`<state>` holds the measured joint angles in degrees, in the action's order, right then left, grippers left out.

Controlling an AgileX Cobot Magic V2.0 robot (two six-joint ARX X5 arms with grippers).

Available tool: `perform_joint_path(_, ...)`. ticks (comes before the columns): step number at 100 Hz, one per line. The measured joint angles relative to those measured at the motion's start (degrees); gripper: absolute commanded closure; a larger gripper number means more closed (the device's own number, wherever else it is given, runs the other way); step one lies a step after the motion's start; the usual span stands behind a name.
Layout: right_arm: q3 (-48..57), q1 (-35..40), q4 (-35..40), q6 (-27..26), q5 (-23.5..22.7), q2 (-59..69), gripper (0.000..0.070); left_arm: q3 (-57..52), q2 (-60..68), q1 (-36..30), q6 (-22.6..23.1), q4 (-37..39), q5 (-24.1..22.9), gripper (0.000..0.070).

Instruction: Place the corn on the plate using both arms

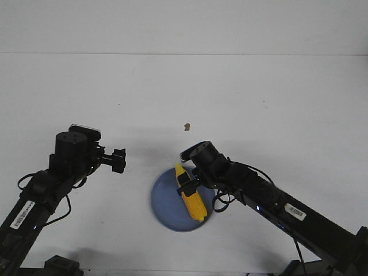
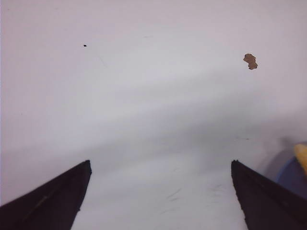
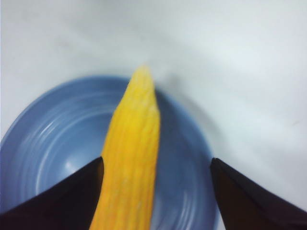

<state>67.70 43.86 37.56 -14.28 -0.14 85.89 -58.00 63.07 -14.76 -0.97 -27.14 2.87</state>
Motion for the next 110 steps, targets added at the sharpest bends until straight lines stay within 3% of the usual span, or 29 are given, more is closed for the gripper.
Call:
perform_joint_path(14,-0.15,-2.25,-3.80,1.99,1.97,-5.46,0.0228,0.00,0.00,0.00,0.00,0.87,0.00,0.0121)
perform_joint_path(43,-1.53,-14.53,-5.35,4.87,15.19,-22.64,0.0228,0.00,-0.57,1.09,0.00,2.86,0.00,0.0120)
perform_joint_path(74,-18.60,-32.44,-12.22,10.40,13.97,-45.24,0.0228,0.57,-6.67,3.13,-0.02,4.31,-0.09,0.0121)
perform_joint_path(95,-32.33,-35.80,-17.73,10.88,10.62,-61.64,0.0228,9.38,-17.77,3.13,-0.02,12.94,-0.02,0.0123)
perform_joint_path(101,-35.15,-35.82,-17.75,10.88,10.62,-65.81,0.0228,13.38,-21.77,3.13,-0.02,15.28,-0.07,0.0139)
perform_joint_path(110,-36.92,-35.82,-17.68,10.86,10.58,-70.79,0.0229,19.58,-28.09,3.13,0.00,17.16,-1.49,0.0228)
